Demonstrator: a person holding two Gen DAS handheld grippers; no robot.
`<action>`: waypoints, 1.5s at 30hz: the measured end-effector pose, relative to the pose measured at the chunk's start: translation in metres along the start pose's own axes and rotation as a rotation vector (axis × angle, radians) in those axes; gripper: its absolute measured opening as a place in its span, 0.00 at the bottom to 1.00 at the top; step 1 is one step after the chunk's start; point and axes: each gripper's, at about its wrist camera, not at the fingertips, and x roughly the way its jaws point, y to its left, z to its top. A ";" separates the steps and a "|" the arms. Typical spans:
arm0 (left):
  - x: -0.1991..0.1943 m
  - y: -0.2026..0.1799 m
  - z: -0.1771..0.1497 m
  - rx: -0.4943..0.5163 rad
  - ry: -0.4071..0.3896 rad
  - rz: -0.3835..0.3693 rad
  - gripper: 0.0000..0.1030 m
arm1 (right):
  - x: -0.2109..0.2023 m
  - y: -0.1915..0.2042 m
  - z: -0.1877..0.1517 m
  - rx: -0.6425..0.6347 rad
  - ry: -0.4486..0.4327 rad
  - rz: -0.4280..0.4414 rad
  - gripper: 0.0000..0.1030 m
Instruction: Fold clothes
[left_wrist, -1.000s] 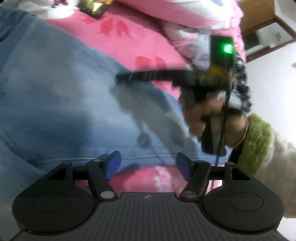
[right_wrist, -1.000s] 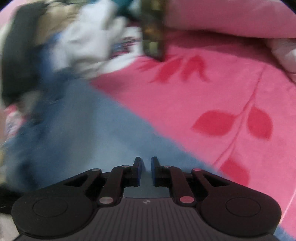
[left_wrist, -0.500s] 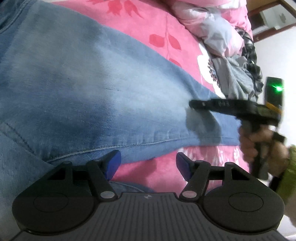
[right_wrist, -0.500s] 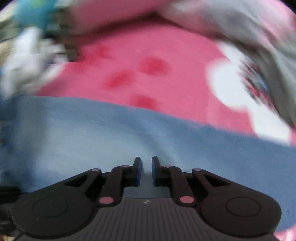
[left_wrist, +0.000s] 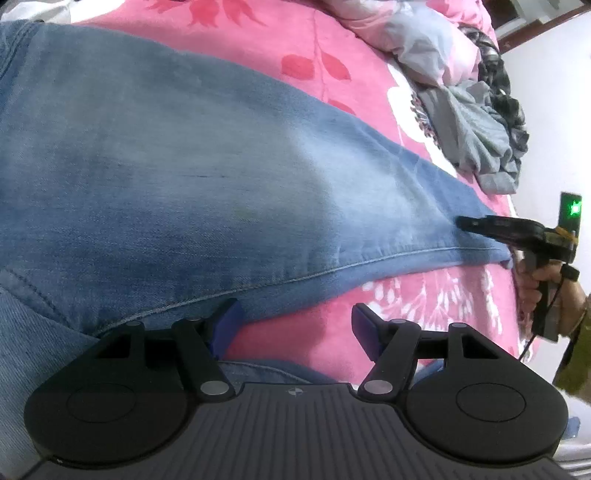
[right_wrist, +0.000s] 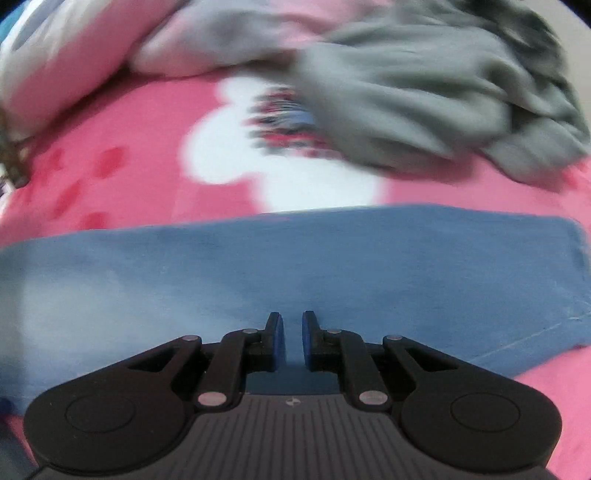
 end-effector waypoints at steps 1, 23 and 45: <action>0.000 -0.002 0.000 -0.001 -0.002 0.012 0.64 | 0.000 -0.024 0.002 0.036 -0.010 -0.003 0.08; 0.007 -0.050 -0.014 -0.115 -0.144 0.316 0.66 | -0.025 -0.162 -0.011 -0.044 0.035 -0.104 0.11; -0.123 -0.006 -0.109 -0.419 -0.321 0.225 0.67 | -0.108 0.079 -0.082 -0.292 0.134 0.304 0.33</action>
